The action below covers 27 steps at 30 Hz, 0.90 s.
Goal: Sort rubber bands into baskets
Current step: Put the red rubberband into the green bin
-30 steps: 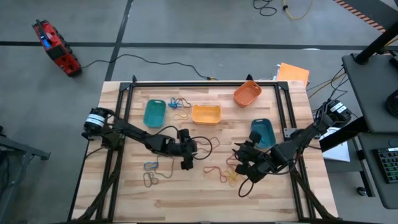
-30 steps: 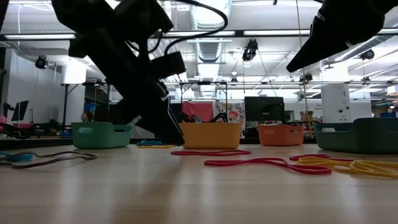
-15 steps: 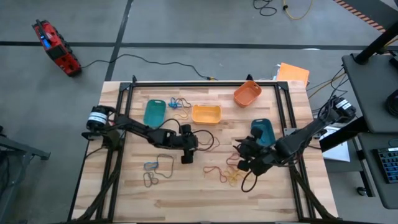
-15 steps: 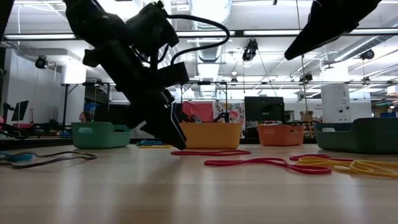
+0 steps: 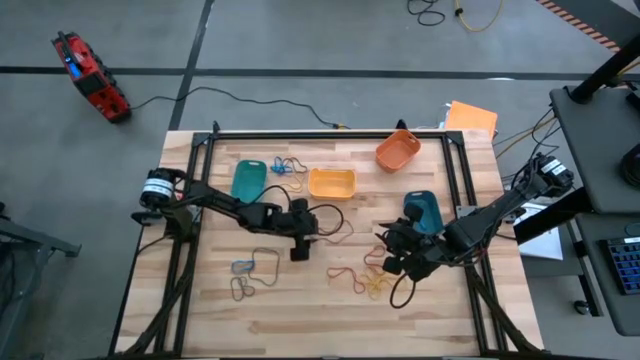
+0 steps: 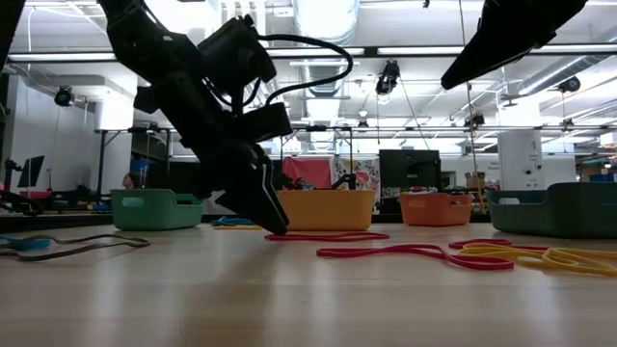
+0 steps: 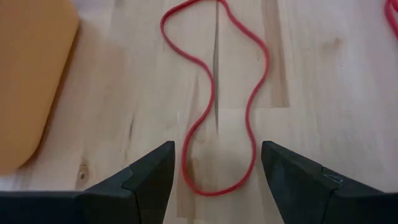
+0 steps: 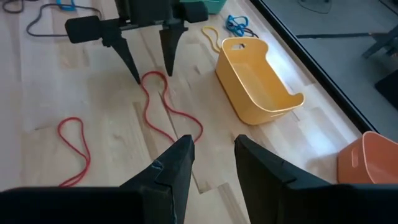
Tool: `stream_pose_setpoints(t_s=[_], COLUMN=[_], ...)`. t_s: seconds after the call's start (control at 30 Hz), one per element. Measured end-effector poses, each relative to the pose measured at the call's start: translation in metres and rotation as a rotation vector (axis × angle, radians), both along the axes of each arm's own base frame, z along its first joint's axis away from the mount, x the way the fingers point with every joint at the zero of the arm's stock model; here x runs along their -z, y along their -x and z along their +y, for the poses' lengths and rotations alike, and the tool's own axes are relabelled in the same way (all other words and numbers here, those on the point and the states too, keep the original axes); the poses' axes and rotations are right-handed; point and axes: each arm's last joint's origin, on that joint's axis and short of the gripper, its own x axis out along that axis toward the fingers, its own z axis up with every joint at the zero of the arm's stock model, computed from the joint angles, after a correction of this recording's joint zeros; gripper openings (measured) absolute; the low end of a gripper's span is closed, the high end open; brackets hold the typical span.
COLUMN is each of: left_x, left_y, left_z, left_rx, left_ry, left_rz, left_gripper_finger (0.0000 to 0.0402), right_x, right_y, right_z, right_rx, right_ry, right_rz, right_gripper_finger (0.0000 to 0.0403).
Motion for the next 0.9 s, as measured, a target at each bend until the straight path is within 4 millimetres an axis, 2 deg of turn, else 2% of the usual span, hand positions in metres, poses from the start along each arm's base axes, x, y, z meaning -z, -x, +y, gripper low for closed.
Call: stream_pose_setpoints(t_s=[0.27, 0.63, 0.77, 0.9], left_x=[0.008, 0.022, 0.023, 0.023], left_y=[0.007, 0.003, 0.003, 0.003], left_z=[0.001, 0.0, 0.001, 0.0], left_rx=[-0.004, -0.022, -0.024, -0.022], left_ry=[0.019, 0.077, 0.073, 0.06], left_rz=[-0.052, -0.041, -0.042, -0.041], left_gripper_finger=[0.0223, 0.0222, 0.02, 0.015], right_x=[0.0, 0.0, 0.0, 0.0], right_y=[-0.001, -0.003, -0.004, -0.004], right_z=[-0.002, -0.007, -0.008, -0.008], right_rx=[0.002, 0.021, 0.022, 0.022], right_ry=[0.006, 0.013, 0.015, 0.015], right_rz=[0.004, 0.008, 0.009, 0.009], right_gripper_finger=[0.0114, 0.0114, 0.0114, 0.0114])
